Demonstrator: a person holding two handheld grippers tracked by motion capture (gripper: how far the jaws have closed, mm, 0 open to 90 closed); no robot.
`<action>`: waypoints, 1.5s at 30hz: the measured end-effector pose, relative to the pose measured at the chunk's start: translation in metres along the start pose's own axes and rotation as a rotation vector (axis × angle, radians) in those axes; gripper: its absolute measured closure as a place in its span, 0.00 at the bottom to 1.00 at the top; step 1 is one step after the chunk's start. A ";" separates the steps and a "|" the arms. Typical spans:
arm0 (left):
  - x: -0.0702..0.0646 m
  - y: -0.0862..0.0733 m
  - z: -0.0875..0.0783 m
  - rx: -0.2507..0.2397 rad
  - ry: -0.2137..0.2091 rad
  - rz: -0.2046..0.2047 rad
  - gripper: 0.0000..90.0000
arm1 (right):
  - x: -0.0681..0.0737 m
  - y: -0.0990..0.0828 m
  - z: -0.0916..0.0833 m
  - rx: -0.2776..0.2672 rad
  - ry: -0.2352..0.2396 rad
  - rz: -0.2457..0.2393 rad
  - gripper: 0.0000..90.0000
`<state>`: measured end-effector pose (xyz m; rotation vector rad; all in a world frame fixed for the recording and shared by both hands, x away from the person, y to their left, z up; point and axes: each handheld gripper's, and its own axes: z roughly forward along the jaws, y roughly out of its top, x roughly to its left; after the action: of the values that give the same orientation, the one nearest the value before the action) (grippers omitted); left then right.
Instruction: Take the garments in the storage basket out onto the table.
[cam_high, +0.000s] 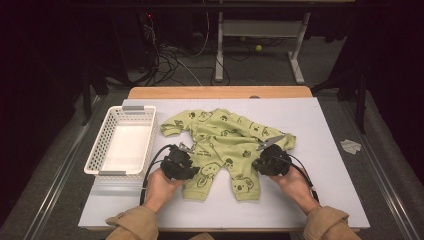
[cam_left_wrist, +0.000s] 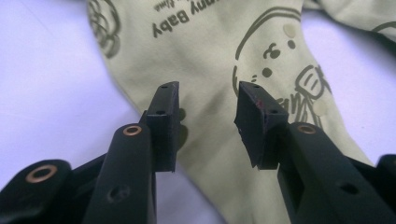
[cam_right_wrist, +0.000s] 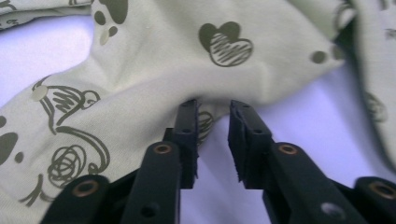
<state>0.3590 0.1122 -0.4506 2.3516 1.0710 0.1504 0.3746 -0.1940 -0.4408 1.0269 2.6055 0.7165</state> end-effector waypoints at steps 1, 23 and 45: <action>-0.001 0.000 0.004 0.003 0.001 0.004 0.63 | 0.002 0.001 0.003 0.005 0.005 0.001 0.76; -0.017 -0.023 -0.010 -0.007 -0.090 0.024 0.94 | 0.023 -0.017 -0.010 0.033 -0.004 -0.083 0.98; -0.019 -0.023 -0.023 -0.066 -0.074 -0.003 0.72 | 0.031 -0.024 -0.032 -0.054 -0.007 -0.058 0.87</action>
<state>0.3237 0.1210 -0.4408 2.2791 1.0187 0.0959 0.3261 -0.1992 -0.4280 0.9330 2.5839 0.7630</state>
